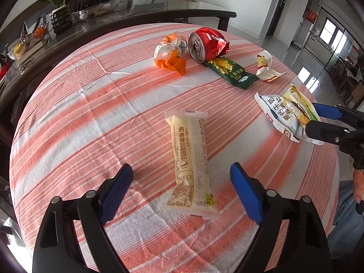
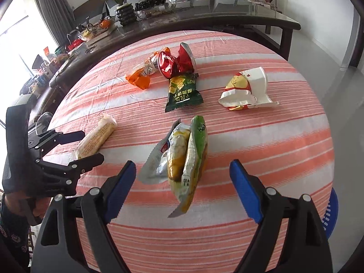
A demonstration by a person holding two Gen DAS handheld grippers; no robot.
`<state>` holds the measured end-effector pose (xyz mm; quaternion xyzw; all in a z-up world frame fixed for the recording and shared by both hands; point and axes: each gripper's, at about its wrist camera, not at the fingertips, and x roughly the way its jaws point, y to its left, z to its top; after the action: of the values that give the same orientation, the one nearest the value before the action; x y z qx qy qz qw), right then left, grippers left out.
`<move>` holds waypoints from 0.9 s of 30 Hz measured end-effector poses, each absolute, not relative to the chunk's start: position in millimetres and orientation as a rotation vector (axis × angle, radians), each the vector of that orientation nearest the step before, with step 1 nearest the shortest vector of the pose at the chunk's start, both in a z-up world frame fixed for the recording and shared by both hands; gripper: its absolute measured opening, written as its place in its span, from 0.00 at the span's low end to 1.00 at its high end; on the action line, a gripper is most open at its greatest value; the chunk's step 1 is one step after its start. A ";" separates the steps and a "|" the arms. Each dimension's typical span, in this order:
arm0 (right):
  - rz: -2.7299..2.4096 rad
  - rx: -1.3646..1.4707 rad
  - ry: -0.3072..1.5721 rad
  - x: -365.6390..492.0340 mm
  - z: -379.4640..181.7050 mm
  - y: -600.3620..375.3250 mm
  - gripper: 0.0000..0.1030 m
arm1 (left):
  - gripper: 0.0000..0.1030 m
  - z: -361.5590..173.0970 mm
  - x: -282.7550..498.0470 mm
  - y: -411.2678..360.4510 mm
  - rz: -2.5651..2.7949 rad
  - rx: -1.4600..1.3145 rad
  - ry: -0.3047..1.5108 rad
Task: Collect trash
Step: 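Lift the snack bag with the right tool while the left tool grasps the cream bread bar, then carry the bread bar and snack bag to the blue basket and open both tools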
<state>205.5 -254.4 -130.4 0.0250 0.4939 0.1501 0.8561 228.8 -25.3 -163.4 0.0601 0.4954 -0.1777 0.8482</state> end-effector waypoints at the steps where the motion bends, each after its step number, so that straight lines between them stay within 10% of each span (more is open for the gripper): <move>1: 0.319 0.049 1.044 208.4 -132.1 -252.0 0.77 | 0.74 -163.1 227.6 -28.1 -0.362 0.146 1.042; 3: 0.309 0.028 1.062 212.7 -135.0 -249.3 0.32 | 0.62 -163.0 226.4 -33.1 -0.345 0.184 1.039; 5: 0.306 0.054 1.045 210.1 -130.7 -252.8 0.24 | 0.23 -160.4 223.2 -34.4 -0.360 0.187 1.026; 6: 0.308 0.062 1.035 207.2 -127.1 -253.9 0.22 | 0.22 -158.8 222.1 -33.4 -0.369 0.179 1.028; 27: 0.309 0.169 0.966 146.0 -111.3 -312.5 0.21 | 0.20 -145.8 186.4 -75.4 -0.513 0.085 1.001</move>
<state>146.0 -312.5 -111.3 0.0807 0.4620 0.1478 0.8707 186.4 -75.4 -145.8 0.0401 0.4743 -0.2430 0.8452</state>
